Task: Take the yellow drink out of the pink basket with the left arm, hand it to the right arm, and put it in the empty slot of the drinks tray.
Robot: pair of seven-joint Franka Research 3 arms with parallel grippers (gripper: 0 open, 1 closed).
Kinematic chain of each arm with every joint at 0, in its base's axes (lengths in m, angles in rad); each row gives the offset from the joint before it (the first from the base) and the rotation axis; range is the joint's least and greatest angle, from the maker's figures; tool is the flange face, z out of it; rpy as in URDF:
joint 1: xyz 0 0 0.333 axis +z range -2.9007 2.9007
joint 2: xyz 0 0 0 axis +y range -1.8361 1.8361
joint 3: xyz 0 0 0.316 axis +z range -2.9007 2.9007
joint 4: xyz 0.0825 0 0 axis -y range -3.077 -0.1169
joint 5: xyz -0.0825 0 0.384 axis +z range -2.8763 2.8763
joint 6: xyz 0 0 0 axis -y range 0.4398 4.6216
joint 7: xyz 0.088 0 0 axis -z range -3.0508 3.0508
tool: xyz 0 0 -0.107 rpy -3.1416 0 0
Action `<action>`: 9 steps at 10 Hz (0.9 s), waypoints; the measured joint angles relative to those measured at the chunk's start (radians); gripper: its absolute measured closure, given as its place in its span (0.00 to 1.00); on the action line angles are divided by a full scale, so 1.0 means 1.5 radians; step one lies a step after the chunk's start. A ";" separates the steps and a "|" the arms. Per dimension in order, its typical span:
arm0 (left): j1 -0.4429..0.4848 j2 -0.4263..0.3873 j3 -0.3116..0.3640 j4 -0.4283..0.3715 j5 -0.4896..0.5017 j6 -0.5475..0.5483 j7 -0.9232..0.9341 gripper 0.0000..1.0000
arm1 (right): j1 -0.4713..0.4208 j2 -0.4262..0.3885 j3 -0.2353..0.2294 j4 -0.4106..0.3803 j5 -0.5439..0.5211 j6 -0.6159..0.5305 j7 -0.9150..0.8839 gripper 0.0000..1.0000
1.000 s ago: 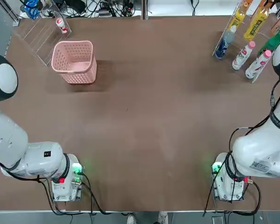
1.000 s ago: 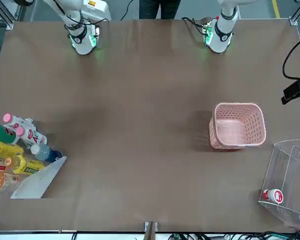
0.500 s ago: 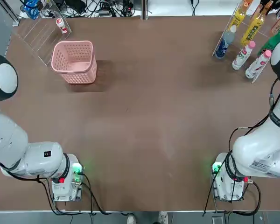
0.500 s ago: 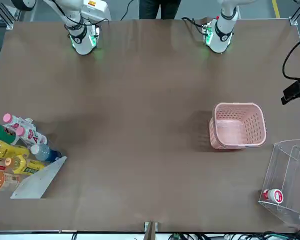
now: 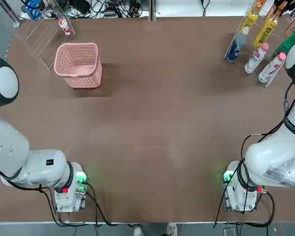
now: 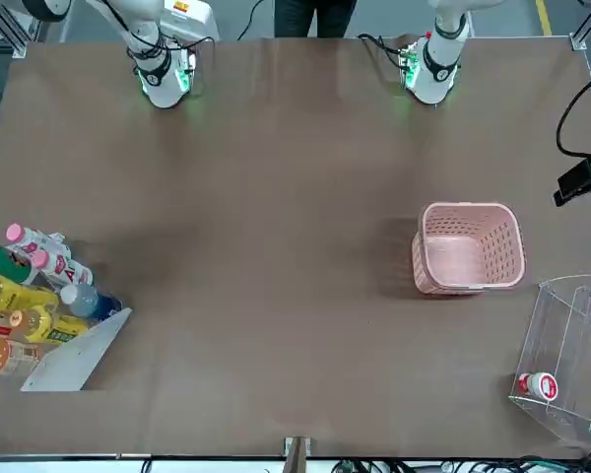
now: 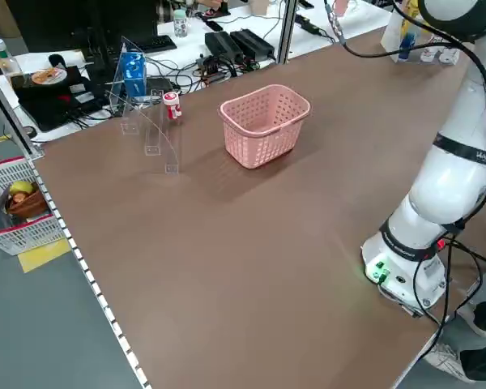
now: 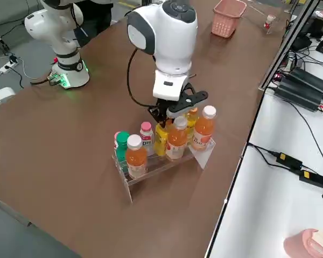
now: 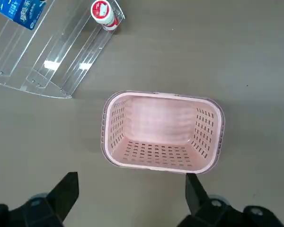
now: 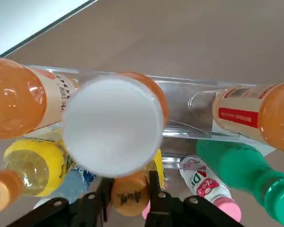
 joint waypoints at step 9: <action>0.000 0.001 0.000 0.000 0.000 0.000 0.000 0.00 | 0.000 -0.003 -0.001 -0.013 0.000 0.018 0.000 0.12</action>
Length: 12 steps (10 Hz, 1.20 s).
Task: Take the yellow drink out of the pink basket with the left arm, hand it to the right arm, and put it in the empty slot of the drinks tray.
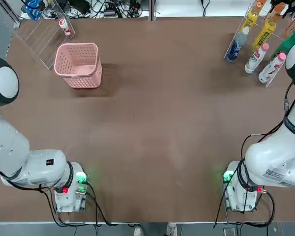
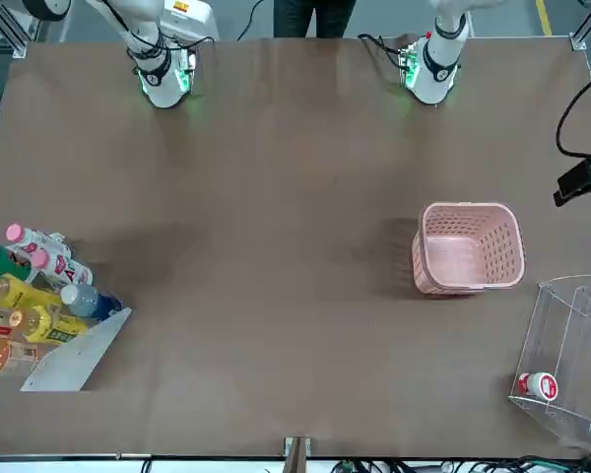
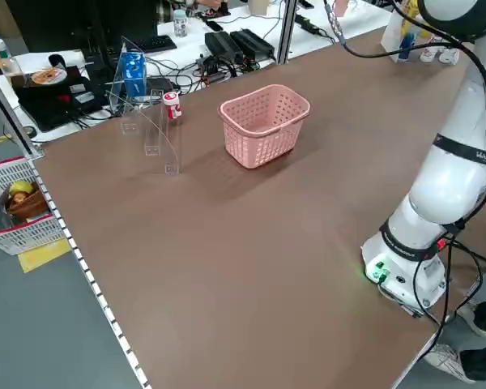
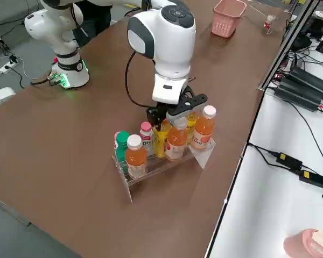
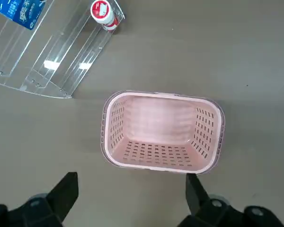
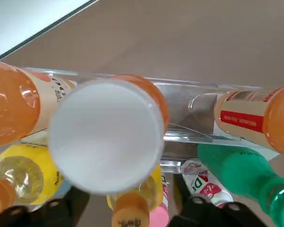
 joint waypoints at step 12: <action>0.000 0.001 0.001 0.000 0.000 0.000 0.000 0.00 | 0.096 -0.292 0.045 -0.113 0.001 -0.159 -0.059 0.01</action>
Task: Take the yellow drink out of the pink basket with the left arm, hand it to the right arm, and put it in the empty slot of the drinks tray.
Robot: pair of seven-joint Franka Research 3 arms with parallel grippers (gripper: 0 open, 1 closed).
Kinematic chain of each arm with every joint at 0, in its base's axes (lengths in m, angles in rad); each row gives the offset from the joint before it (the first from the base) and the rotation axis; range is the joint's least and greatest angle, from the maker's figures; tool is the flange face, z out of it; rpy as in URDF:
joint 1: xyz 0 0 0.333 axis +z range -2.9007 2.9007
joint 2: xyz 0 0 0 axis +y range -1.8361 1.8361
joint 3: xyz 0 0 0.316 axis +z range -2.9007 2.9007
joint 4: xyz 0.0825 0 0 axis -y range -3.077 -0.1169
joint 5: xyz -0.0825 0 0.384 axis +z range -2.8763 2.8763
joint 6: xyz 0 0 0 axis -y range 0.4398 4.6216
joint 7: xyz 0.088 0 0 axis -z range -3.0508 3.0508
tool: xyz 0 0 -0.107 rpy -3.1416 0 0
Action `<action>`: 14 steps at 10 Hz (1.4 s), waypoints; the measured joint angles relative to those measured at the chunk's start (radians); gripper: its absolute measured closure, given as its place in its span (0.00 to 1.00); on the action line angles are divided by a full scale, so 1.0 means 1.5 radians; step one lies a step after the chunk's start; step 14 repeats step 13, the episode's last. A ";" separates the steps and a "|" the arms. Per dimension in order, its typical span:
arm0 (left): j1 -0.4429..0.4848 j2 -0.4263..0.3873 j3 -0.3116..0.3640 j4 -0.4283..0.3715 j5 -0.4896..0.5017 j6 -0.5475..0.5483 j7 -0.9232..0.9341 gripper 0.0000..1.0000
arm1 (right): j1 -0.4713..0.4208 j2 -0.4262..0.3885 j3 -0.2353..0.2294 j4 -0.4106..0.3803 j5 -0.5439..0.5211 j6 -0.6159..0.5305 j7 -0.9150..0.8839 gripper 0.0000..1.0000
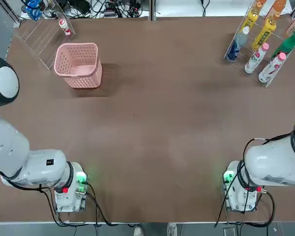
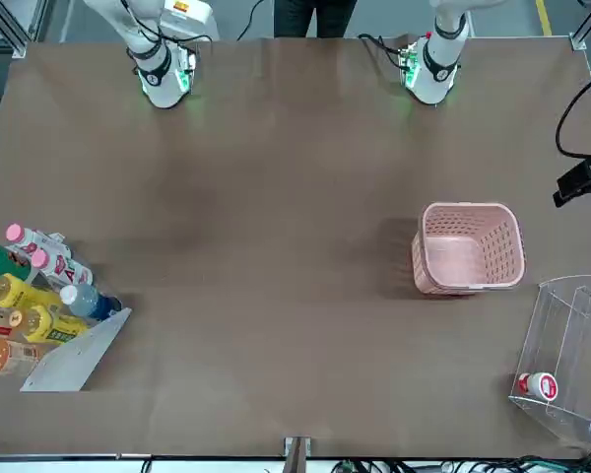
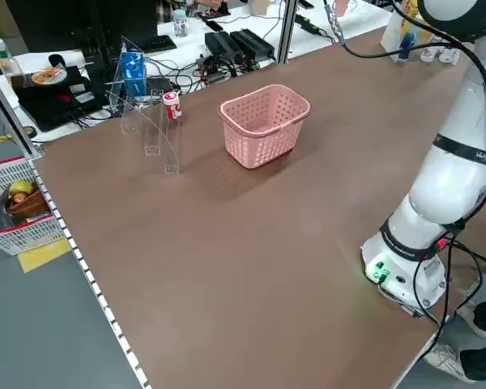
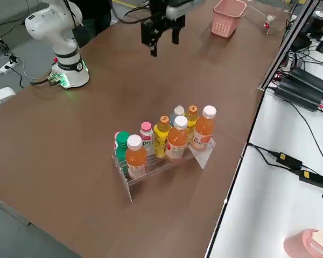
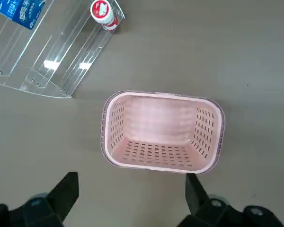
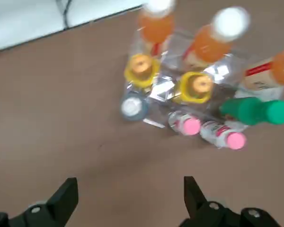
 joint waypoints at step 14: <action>0.000 0.000 0.001 0.000 0.000 0.000 0.000 0.00 | 0.071 -0.008 0.000 -0.019 -0.029 -0.042 -0.041 0.01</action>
